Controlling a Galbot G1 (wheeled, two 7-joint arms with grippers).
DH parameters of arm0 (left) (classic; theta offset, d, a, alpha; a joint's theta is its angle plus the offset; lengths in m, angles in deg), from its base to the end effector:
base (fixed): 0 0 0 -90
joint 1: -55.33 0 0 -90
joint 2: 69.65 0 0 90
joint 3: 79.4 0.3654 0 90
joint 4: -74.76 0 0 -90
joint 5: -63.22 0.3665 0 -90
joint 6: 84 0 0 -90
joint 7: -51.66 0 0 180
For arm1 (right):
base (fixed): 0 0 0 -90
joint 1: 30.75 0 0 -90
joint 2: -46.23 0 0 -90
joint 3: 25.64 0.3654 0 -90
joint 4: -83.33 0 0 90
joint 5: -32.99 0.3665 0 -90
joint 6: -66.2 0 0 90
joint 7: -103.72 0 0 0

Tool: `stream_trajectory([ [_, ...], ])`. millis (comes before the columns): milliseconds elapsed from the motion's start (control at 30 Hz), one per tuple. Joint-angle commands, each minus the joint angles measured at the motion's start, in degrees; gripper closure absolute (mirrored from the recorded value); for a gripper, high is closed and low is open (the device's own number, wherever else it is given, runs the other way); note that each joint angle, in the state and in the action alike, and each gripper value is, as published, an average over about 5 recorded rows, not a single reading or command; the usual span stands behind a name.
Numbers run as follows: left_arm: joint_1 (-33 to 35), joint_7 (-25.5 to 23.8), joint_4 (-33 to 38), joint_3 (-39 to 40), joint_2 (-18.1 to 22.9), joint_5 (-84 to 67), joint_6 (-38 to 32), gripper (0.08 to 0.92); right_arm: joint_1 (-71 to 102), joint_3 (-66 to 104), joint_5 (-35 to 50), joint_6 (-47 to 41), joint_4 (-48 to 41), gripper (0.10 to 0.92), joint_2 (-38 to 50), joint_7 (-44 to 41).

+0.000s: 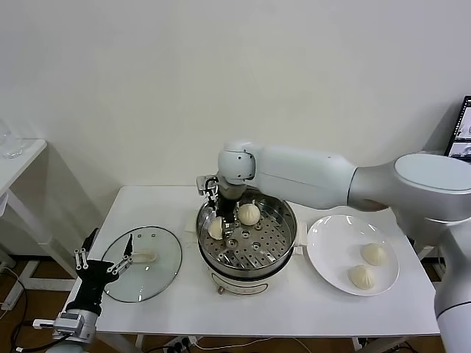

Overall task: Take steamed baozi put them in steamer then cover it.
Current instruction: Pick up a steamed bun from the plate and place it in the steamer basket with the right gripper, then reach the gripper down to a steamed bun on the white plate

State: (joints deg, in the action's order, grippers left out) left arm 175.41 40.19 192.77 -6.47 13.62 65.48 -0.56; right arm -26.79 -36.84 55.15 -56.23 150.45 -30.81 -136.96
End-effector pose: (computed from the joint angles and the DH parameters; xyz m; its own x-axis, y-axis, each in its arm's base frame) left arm 0.1770 0.1170 -0.3115 -0.9981 0.0208 -0.0580 0.0025 0.9541 0.2996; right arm 0.5634 0.2089 -0.1047 -0.0640 -0.2059 0.9765 -0.9525 -0.2792 -0.1213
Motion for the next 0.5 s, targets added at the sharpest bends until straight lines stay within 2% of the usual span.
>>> stream_trajectory([
  [33, 0.0, 0.0, 0.0, 0.0, 0.0, 0.0, -0.1, 0.177, 1.1, 3.1, -0.1, 0.0, 1.0, 0.241, 2.2, -0.7],
  [133, 0.1, 0.0, 0.0, 0.1, 0.0, 0.0, -0.1, 0.177, -2.6, 4.4, 1.7, 0.2, 5.6, 0.208, 8.8, -2.4],
  [300, 0.2, 0.0, 0.1, 0.5, -0.1, 0.3, 0.0, 0.177, -11.0, 4.5, 4.1, 2.9, 13.2, 0.203, 23.4, -6.7],
  [500, 0.3, 0.0, -0.4, 1.0, -0.4, 1.0, -0.1, 0.177, -15.0, 0.9, -1.4, 9.8, 19.2, 0.203, 41.4, -12.0],
])
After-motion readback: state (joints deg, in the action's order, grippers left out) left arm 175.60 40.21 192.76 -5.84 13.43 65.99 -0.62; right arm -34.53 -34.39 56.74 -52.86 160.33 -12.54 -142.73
